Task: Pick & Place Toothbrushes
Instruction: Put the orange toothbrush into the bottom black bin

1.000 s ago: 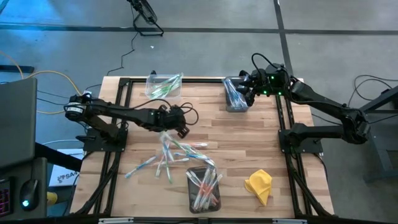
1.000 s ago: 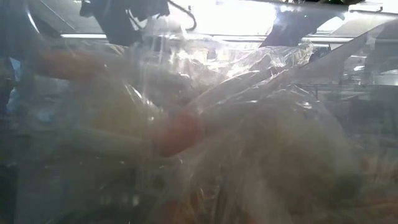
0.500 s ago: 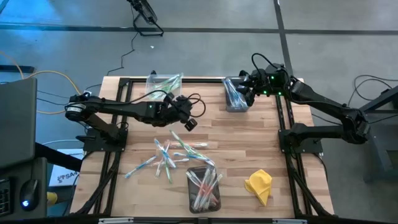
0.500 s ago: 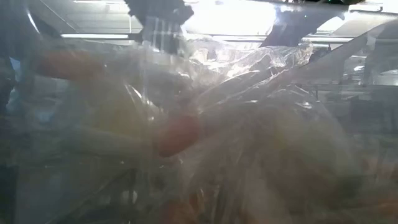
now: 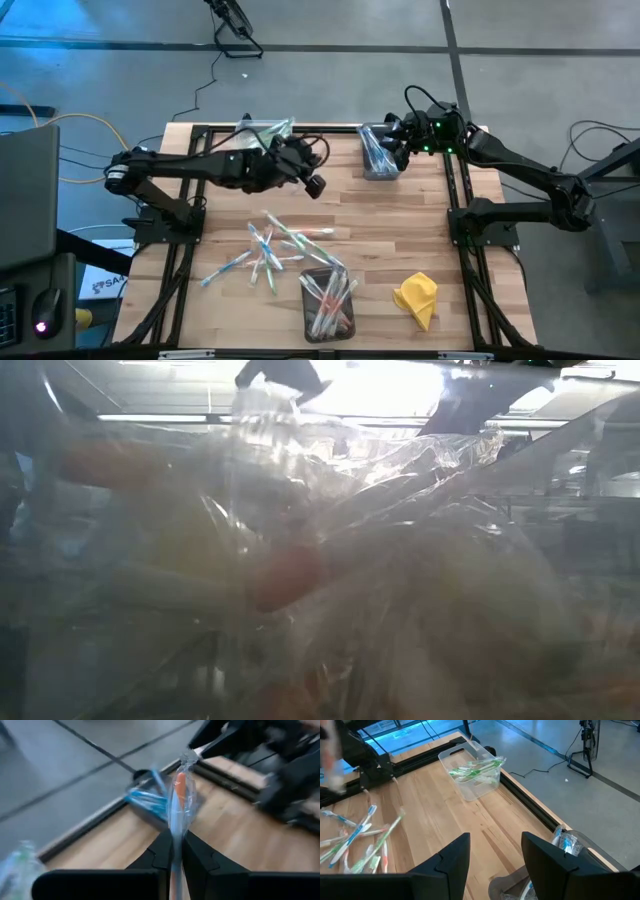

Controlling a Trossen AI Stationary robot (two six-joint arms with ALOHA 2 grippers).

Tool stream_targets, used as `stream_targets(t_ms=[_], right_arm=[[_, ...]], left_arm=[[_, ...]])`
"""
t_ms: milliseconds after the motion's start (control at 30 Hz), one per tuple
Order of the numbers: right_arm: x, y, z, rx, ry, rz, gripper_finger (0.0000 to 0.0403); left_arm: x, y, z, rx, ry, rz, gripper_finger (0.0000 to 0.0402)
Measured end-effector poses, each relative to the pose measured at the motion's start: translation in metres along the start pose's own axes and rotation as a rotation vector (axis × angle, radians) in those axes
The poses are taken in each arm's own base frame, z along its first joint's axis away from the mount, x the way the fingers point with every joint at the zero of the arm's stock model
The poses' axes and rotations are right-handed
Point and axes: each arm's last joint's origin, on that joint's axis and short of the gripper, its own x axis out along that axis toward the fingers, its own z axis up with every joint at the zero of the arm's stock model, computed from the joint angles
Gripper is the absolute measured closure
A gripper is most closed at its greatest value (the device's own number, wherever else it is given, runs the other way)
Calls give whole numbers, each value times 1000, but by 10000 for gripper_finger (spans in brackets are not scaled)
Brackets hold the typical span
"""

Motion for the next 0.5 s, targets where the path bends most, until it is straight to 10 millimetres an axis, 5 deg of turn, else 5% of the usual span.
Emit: stream_targets(t_ms=[267,500], right_arm=[[0,0,0,-19,0,0,232],[0,0,0,-52,0,0,232]], left_arm=[[-7,-9,4,-284,86,-189,378],[-13,-41,-14,-387,169,-278,378]])
